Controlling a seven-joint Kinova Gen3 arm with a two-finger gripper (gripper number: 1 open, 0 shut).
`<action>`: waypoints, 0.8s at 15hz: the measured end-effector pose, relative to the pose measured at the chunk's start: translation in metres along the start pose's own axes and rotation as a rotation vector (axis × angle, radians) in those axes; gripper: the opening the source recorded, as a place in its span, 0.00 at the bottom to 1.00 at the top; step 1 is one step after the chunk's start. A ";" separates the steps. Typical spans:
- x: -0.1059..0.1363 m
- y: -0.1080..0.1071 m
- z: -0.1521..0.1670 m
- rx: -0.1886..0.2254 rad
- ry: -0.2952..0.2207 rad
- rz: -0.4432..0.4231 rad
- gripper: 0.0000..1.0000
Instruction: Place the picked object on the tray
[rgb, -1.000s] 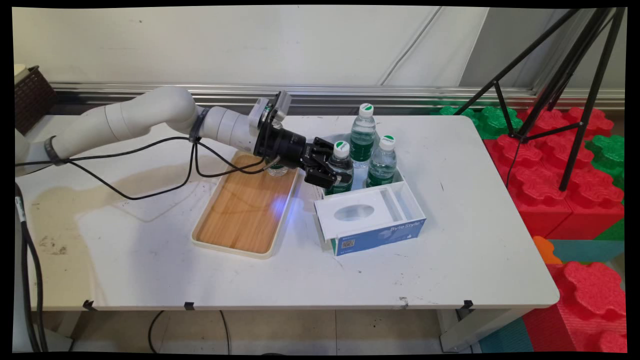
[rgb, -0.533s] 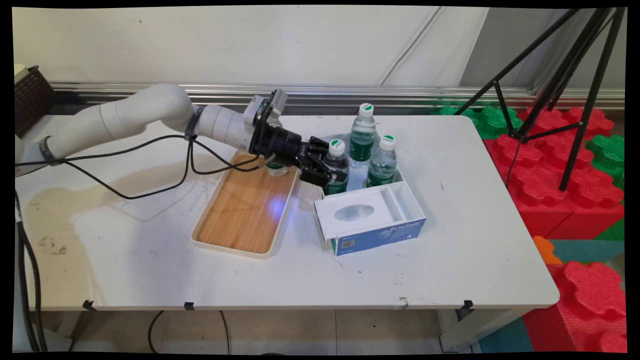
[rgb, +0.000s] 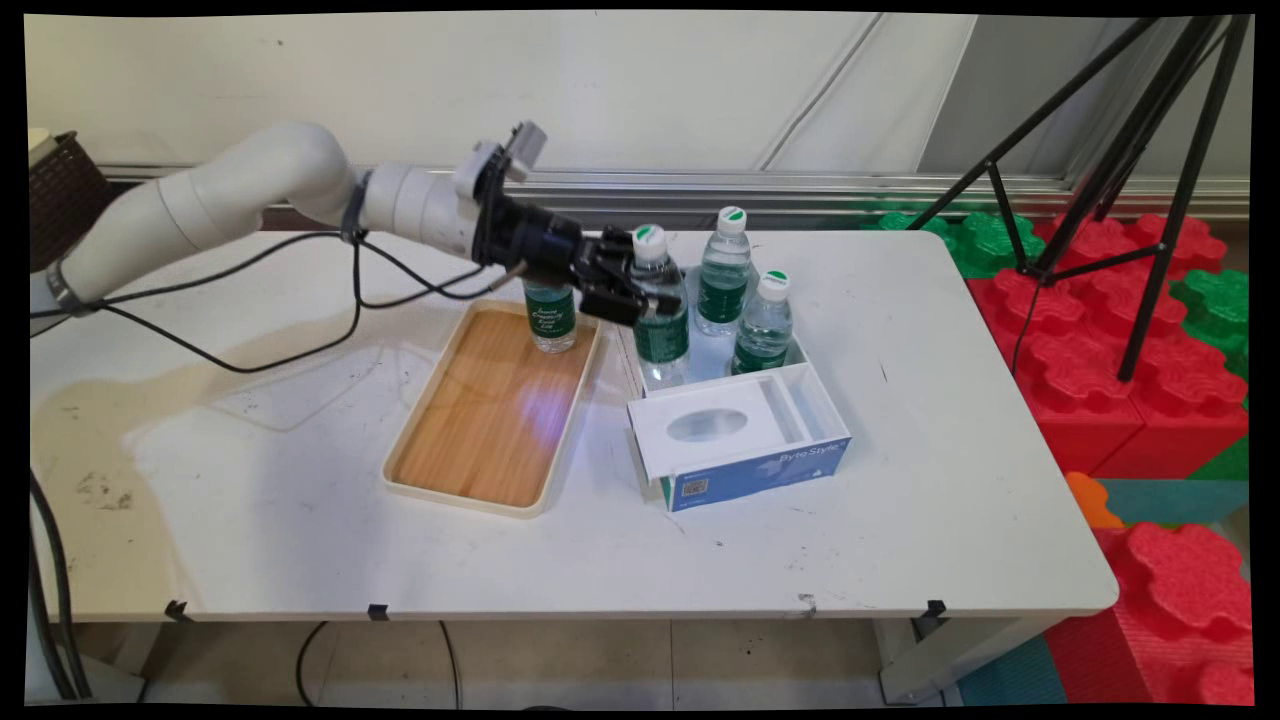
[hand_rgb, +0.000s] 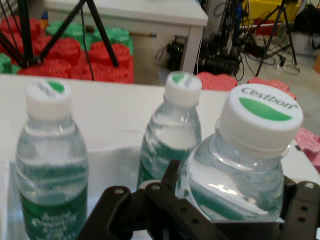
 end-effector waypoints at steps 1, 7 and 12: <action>0.008 0.000 -0.004 -0.002 0.010 0.007 0.00; 0.044 0.005 -0.031 -0.012 0.058 0.019 0.00; 0.063 0.016 -0.055 -0.030 0.072 0.009 0.00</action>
